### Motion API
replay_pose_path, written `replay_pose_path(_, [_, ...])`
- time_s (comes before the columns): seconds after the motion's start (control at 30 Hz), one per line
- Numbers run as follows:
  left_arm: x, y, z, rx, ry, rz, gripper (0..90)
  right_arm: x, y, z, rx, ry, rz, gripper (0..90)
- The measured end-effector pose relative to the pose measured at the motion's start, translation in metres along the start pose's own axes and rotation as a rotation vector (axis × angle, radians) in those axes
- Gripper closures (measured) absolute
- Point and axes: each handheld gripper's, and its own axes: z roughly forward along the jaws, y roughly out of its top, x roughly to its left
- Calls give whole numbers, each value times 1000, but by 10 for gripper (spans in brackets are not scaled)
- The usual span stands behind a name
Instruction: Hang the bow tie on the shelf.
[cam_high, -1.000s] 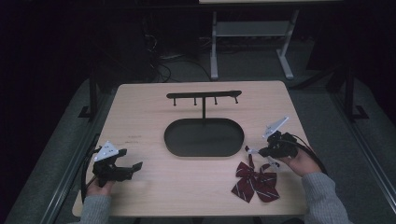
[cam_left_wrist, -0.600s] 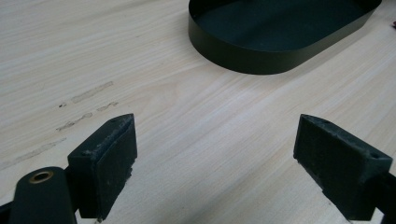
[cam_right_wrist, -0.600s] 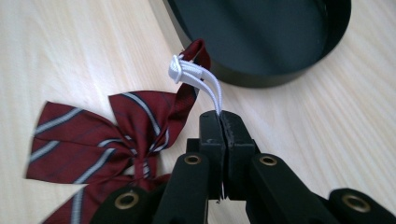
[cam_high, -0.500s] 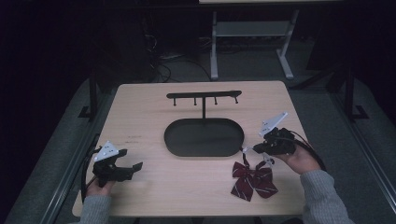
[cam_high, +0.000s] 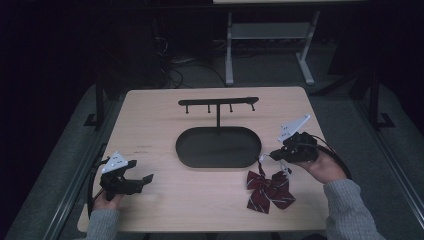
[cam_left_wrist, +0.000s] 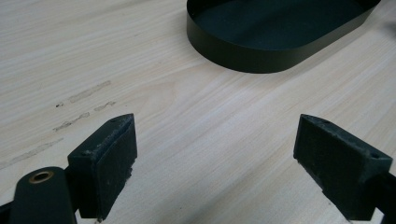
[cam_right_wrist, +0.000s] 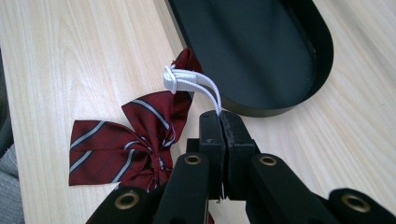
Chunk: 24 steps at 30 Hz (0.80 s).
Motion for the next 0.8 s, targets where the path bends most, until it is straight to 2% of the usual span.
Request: replay_pose_path(0.8, [1,0,0,-10,3,-6,130,2,29,-24,-29,16,-32,883])
